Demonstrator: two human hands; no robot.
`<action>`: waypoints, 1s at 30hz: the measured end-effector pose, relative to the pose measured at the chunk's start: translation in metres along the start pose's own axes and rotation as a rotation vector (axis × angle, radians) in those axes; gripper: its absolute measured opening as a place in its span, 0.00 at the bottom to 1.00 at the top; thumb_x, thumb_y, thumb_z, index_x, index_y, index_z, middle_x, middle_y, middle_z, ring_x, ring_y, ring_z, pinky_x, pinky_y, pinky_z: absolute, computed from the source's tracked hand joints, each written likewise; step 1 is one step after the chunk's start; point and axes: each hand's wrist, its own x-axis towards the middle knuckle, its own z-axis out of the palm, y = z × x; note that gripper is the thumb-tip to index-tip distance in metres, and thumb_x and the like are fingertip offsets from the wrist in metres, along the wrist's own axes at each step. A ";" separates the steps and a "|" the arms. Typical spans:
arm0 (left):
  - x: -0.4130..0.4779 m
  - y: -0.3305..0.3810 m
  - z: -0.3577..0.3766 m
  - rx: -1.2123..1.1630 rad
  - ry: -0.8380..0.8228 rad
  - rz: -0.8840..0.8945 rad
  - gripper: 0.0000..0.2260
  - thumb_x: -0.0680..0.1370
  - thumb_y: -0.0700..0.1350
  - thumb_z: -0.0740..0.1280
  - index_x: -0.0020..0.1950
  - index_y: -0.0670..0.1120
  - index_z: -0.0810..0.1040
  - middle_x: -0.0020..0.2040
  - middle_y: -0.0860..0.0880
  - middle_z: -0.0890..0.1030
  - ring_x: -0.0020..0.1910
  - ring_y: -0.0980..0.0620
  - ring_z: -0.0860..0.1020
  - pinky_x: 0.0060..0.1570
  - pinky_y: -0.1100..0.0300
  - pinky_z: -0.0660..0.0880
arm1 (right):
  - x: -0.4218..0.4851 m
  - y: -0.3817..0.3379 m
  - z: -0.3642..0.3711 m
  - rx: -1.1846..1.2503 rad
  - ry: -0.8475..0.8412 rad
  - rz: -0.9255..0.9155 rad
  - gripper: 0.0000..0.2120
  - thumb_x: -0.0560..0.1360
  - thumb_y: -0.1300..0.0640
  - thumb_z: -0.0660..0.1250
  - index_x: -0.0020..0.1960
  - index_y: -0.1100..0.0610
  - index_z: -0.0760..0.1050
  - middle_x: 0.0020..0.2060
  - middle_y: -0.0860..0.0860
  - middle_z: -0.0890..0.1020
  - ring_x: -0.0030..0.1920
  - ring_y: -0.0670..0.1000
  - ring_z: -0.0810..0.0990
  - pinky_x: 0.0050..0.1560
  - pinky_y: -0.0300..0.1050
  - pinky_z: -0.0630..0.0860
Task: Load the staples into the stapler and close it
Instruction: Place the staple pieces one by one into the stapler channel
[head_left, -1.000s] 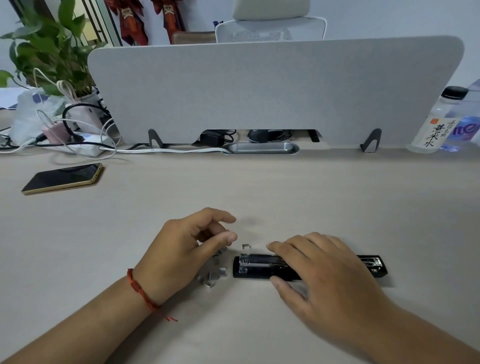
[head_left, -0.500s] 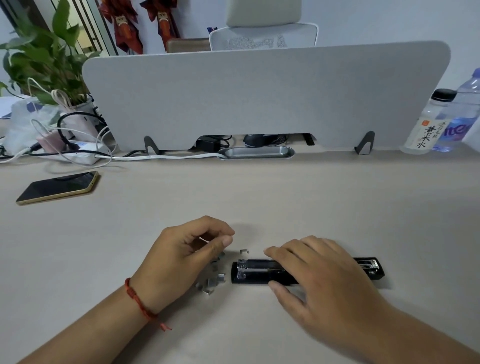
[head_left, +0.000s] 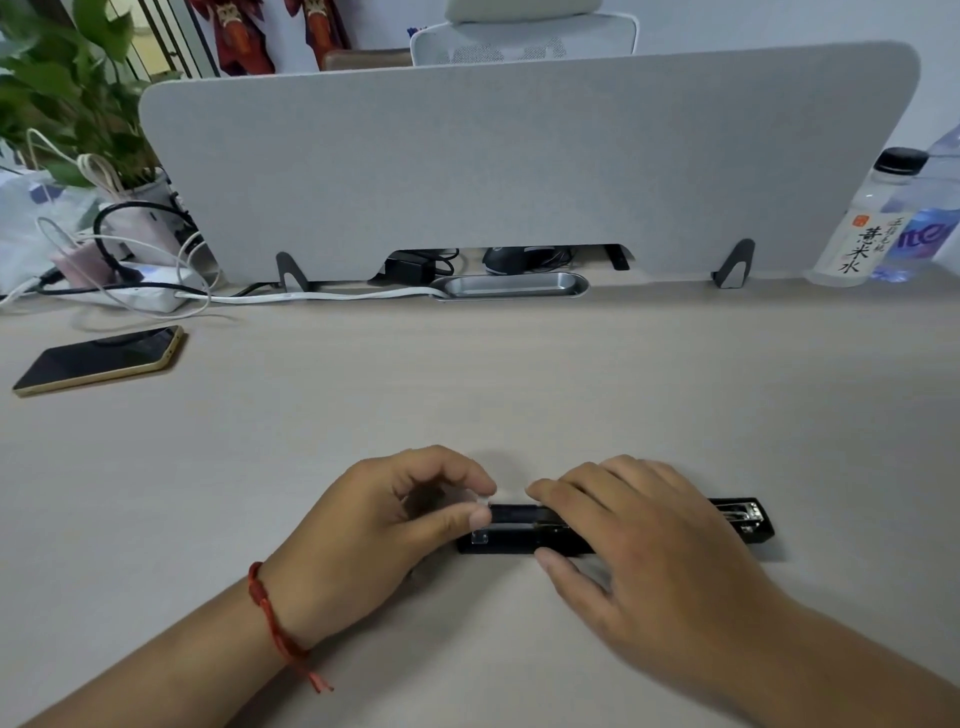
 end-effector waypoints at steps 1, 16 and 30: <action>-0.001 0.001 0.000 -0.013 -0.007 0.004 0.09 0.77 0.54 0.76 0.57 0.57 0.87 0.48 0.52 0.86 0.38 0.59 0.80 0.39 0.62 0.78 | 0.000 0.000 0.000 -0.001 0.000 0.000 0.18 0.81 0.40 0.65 0.68 0.45 0.75 0.53 0.41 0.79 0.52 0.52 0.78 0.56 0.53 0.76; -0.004 0.003 0.001 0.112 0.044 0.026 0.06 0.76 0.51 0.80 0.52 0.59 0.87 0.47 0.58 0.88 0.45 0.55 0.85 0.46 0.71 0.76 | 0.000 0.000 -0.001 -0.005 -0.018 0.002 0.19 0.81 0.39 0.65 0.68 0.45 0.75 0.55 0.41 0.79 0.53 0.52 0.78 0.57 0.52 0.76; -0.002 -0.008 -0.001 0.072 -0.035 0.013 0.12 0.76 0.50 0.81 0.58 0.58 0.86 0.54 0.57 0.89 0.54 0.55 0.87 0.57 0.62 0.82 | 0.000 0.000 0.000 -0.009 -0.005 0.007 0.19 0.80 0.40 0.65 0.67 0.45 0.75 0.54 0.41 0.80 0.52 0.52 0.78 0.55 0.52 0.76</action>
